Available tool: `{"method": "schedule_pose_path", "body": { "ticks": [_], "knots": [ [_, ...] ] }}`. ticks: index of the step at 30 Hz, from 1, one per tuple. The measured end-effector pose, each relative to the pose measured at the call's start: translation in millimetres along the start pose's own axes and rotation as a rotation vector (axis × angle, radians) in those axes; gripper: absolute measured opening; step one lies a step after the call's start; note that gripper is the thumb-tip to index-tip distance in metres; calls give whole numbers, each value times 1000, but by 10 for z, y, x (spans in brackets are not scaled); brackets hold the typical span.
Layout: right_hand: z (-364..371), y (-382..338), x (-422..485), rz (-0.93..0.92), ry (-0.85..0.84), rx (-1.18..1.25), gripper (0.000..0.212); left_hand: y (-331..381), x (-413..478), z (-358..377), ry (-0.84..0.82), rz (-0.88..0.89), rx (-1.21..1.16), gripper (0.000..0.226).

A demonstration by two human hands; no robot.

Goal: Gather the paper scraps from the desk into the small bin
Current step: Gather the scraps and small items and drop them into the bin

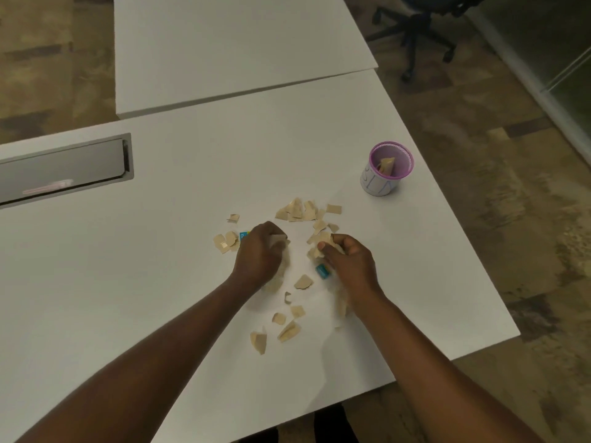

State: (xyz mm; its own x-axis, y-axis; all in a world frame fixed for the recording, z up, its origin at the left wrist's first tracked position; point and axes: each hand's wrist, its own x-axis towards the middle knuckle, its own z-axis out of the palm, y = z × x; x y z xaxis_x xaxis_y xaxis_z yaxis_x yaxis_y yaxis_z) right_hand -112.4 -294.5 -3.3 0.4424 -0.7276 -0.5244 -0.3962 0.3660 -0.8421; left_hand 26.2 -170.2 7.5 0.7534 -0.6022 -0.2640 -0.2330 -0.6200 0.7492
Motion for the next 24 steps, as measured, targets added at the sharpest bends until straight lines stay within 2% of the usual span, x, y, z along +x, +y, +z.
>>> {"method": "schedule_pose_path", "body": {
  "ticks": [4, 9, 16, 22, 24],
  "knots": [
    [-263, -255, 252, 13, 36, 181, 22, 502, 179, 109, -6, -84, -260, 4],
    [-644, -717, 688, -82, 89, 215, 11, 1238, 543, 317, -30, -80, -441, 7],
    [-933, -1368, 1272, -150, 227, -204, 13, 2042, 1196, 668, -3, -90, -411, 13],
    [-954, -1705, 1457, -197, 221, -690, 19, 2271, 1507, 888, 24, -108, -173, 19],
    [-930, -1792, 1473, -183, 212, -814, 19, 2306, 1552, 914, 3, -112, -86, 8]
  ]
}}
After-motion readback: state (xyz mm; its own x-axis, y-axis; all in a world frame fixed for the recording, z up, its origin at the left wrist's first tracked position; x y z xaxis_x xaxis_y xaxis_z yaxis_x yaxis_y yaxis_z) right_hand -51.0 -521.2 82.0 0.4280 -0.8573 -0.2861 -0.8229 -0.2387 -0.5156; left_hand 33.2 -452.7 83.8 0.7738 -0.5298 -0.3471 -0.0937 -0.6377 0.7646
